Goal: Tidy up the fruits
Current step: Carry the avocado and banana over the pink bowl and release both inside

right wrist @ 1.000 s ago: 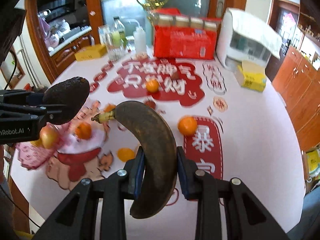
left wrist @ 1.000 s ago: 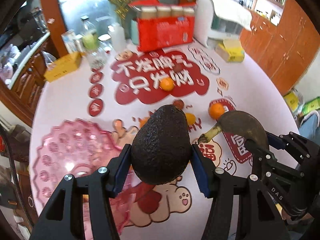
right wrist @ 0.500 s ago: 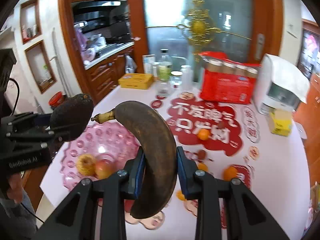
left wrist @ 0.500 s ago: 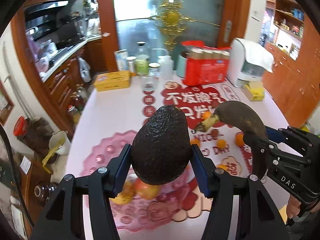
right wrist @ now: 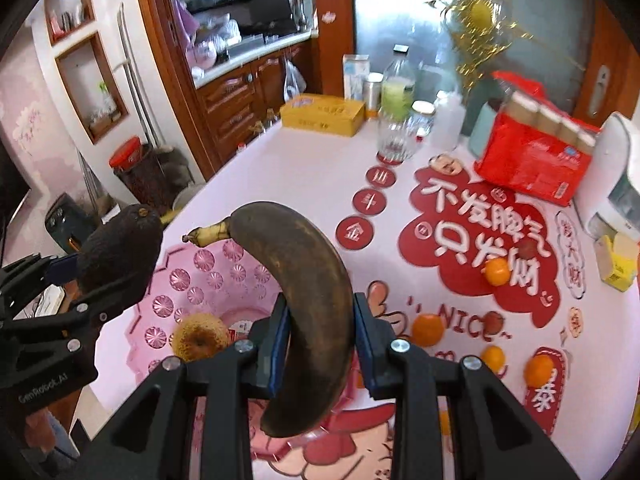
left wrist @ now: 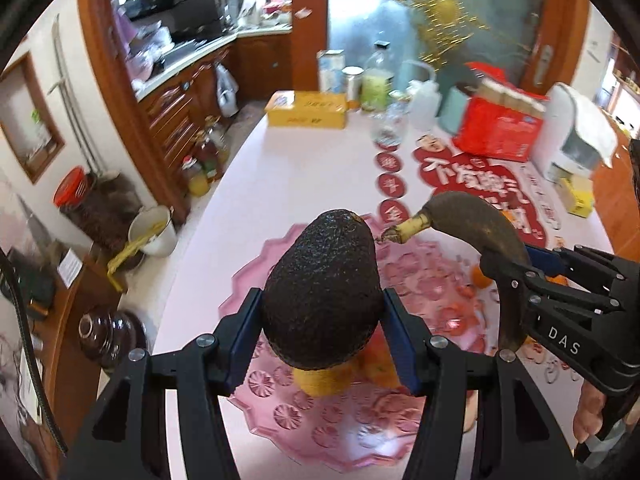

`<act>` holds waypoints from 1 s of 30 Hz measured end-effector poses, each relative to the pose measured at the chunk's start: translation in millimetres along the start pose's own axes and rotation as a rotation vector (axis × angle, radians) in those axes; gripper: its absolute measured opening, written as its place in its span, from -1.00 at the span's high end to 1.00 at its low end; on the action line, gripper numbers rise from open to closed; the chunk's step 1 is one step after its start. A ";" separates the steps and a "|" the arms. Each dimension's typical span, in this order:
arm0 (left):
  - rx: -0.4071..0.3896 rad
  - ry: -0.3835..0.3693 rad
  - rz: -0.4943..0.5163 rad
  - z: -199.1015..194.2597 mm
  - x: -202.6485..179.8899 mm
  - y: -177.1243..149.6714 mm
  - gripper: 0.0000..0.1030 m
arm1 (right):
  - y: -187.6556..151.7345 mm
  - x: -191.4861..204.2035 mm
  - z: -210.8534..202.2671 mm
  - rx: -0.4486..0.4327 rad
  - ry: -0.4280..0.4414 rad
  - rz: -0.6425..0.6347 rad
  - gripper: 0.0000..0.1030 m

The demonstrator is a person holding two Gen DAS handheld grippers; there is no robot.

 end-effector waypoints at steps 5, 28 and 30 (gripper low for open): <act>0.070 0.001 -0.055 39.5 22.7 -5.4 -0.10 | -2.0 11.8 35.2 0.068 -0.010 0.006 0.42; 0.189 0.007 -0.036 111.0 20.9 -8.5 -0.11 | -19.7 15.3 100.2 0.232 -0.017 0.083 0.41; 0.191 0.013 -0.036 112.3 20.8 -9.5 -0.11 | -22.3 16.2 104.0 0.247 -0.011 0.083 0.41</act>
Point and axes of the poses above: each gripper's, at about its wrist camera, not at the fingertips, and z roughly the way its jaws point, x to its left, y to its top, the point moved 4 cm from there along z, roughly the way its jaws point, and after that the axes turned 11 degrees about x, right-handed, at the moved point
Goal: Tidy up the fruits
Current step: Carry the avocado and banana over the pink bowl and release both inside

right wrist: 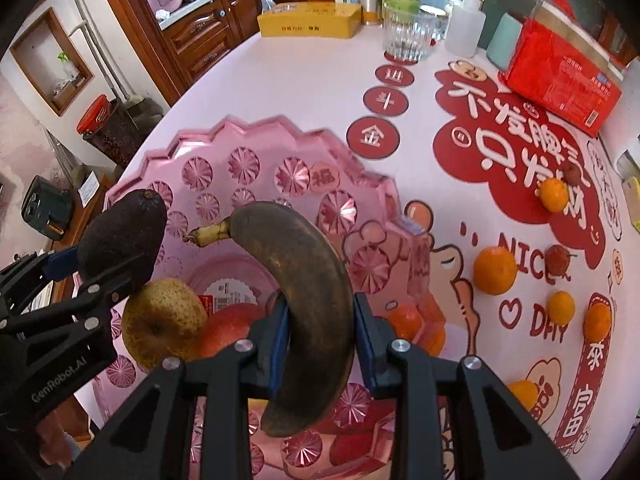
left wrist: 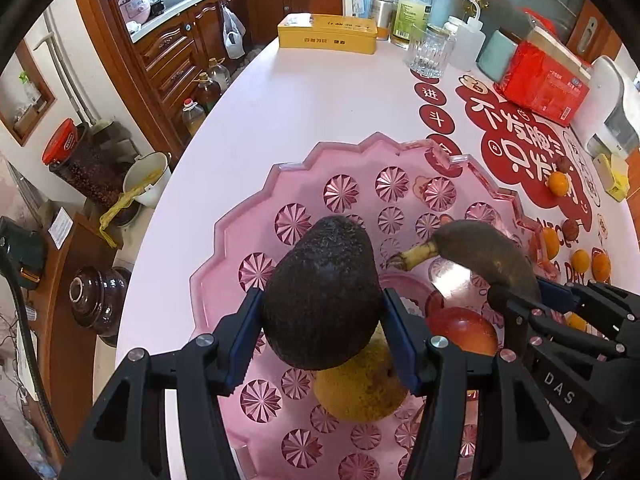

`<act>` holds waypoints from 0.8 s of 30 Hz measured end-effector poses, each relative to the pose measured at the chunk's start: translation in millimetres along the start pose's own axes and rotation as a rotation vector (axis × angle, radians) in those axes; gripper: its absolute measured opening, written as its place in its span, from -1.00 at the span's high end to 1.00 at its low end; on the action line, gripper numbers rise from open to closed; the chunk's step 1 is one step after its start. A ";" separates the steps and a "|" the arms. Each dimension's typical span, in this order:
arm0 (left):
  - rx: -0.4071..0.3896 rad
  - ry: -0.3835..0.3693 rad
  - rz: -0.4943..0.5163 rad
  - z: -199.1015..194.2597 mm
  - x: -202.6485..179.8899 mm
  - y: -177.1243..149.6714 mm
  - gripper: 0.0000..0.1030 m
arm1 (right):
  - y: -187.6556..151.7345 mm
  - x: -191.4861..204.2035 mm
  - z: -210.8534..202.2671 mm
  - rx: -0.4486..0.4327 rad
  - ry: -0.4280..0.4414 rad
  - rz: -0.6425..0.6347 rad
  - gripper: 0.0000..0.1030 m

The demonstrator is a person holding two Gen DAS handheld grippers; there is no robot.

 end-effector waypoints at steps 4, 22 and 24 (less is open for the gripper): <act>0.010 0.009 -0.007 3.1 1.8 0.2 -0.11 | -2.4 2.7 5.5 0.015 0.001 -0.013 0.40; -0.012 0.062 0.019 -16.7 -3.3 -13.3 -0.66 | -10.7 4.2 -11.2 -0.009 0.030 -0.022 0.17; -0.020 0.056 0.021 -21.4 -3.9 -16.2 -0.72 | -13.5 6.9 -15.3 -0.015 0.037 -0.029 0.17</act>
Point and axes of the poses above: each gripper's, at about its wrist camera, not at the fingertips, and z roughly the way its jaws point, x to its left, y to its top, the point moved 4 cm from there along z, roughly the way its jaws point, and after that the axes turned 11 degrees about x, right-handed, at the moved point
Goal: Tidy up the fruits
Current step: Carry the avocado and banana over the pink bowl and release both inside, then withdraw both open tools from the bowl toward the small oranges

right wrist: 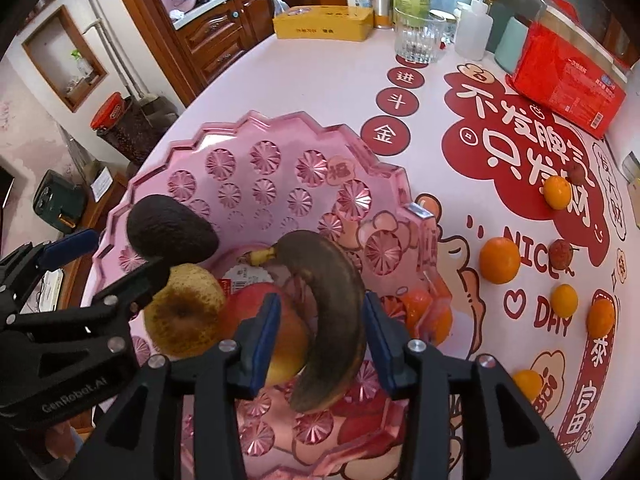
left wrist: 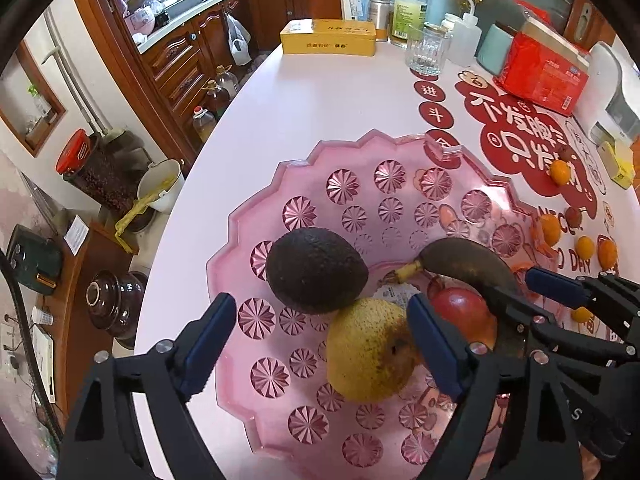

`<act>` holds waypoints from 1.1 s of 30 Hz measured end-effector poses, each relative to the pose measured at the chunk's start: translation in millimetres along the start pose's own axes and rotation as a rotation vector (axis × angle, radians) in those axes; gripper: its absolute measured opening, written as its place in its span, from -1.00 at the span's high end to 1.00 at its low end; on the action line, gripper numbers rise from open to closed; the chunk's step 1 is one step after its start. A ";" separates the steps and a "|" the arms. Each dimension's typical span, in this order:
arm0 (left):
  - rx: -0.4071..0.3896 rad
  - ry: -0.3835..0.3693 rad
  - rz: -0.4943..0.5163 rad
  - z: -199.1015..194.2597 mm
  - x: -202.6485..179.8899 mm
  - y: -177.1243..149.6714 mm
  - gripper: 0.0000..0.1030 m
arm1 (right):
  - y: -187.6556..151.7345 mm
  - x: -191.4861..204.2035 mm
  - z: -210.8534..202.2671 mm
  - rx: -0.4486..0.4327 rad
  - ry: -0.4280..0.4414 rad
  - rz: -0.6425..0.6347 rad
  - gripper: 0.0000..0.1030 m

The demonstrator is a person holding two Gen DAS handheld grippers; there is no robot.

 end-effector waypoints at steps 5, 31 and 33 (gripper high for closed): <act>-0.011 -0.024 -0.014 -13.6 1.2 -7.7 -0.80 | -7.3 2.2 -8.4 -0.010 0.009 -0.008 0.17; -0.106 -0.040 0.050 -93.1 -30.4 -48.9 -0.80 | -62.1 -7.4 -87.1 -0.176 0.005 -0.029 0.17; -0.128 -0.042 0.070 -105.0 -39.5 -46.9 -0.80 | -65.5 -13.7 -101.1 -0.211 -0.001 -0.033 0.17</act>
Point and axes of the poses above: each gripper's, at about its wrist camera, not at the fingertips, and z roughly the way its jaws point, x to its left, y to its top, the point moved 4 cm from there along z, roughly the way its jaws point, and after that the axes turned 11 degrees about x, right-handed, at the moved point
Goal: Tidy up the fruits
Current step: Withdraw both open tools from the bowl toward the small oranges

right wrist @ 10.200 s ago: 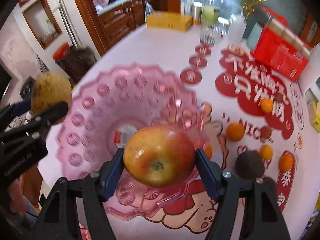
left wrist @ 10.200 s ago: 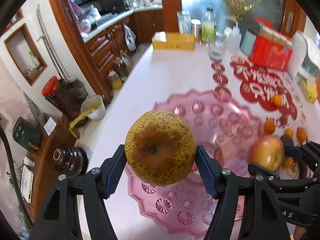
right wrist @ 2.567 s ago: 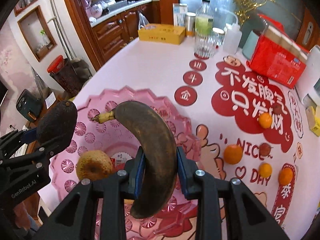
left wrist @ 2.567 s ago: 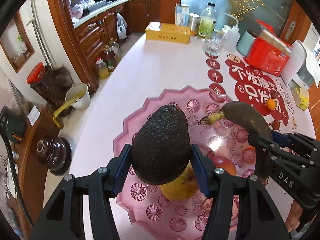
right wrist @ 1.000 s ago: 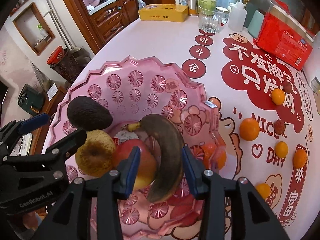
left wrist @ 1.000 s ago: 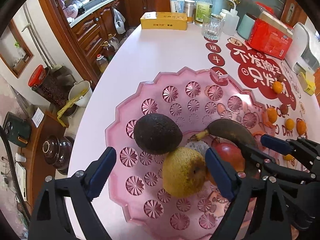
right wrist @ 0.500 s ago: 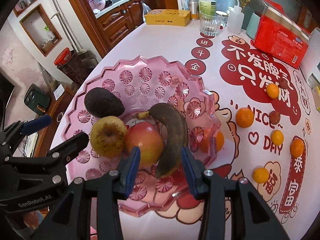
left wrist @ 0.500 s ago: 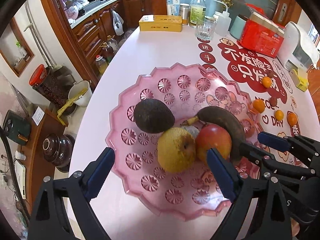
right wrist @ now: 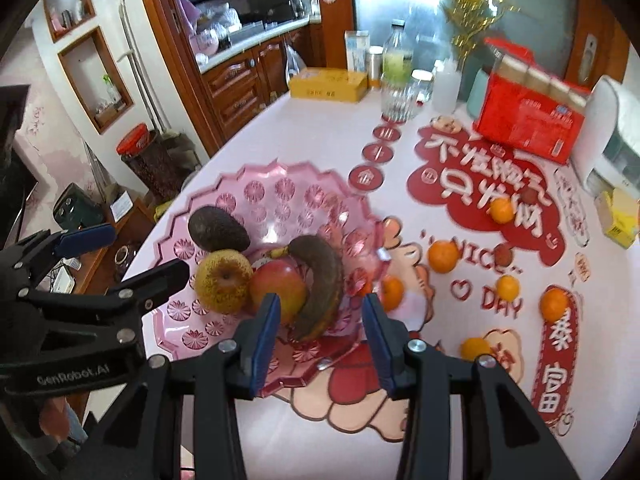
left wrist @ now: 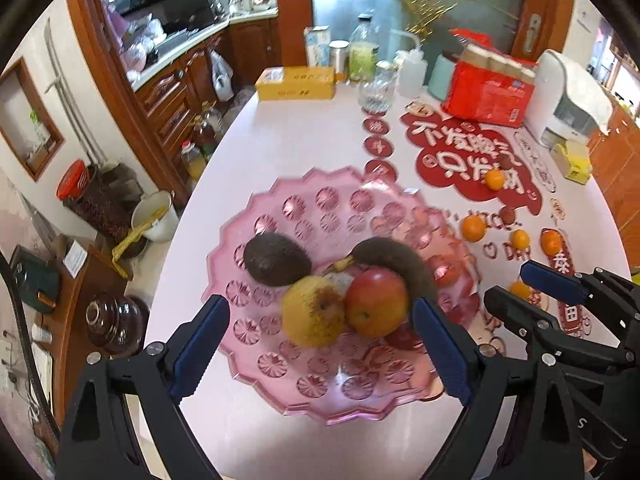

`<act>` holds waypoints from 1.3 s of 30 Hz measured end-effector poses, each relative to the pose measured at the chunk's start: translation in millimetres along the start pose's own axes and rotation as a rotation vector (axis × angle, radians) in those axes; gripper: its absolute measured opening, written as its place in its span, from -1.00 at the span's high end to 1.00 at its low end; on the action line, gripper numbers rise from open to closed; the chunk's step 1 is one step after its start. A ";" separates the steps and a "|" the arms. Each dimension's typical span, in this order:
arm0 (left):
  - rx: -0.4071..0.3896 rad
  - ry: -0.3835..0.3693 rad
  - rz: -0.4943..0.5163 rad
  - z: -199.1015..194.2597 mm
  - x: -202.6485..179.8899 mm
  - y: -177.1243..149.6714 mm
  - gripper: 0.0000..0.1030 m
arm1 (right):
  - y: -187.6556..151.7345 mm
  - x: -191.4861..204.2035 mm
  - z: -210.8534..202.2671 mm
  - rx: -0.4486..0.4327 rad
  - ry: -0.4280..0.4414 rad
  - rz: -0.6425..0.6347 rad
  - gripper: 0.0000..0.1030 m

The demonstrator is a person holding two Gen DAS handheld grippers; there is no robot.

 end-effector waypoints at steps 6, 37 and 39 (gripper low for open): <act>-0.048 -0.020 0.068 -23.9 -33.8 18.5 -0.80 | -1.1 -26.2 -40.0 -0.093 -0.042 -0.001 0.17; -0.087 -0.011 0.414 39.5 -269.2 186.4 -0.88 | 4.3 -310.1 -65.3 -0.069 -0.279 0.290 0.12; -0.053 -0.005 0.435 64.1 -280.3 187.6 -0.88 | -1.3 -318.1 -45.0 -0.032 -0.254 0.307 0.12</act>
Point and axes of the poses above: each gripper's, at about its wrist camera, not at the fingertips, and z roughly the way its jaws point, x to its left, y to its top, the point moved 4 cm from there along z, roughly the way its jaws point, and after that the axes turned 11 degrees about x, right-handed, at the moved point
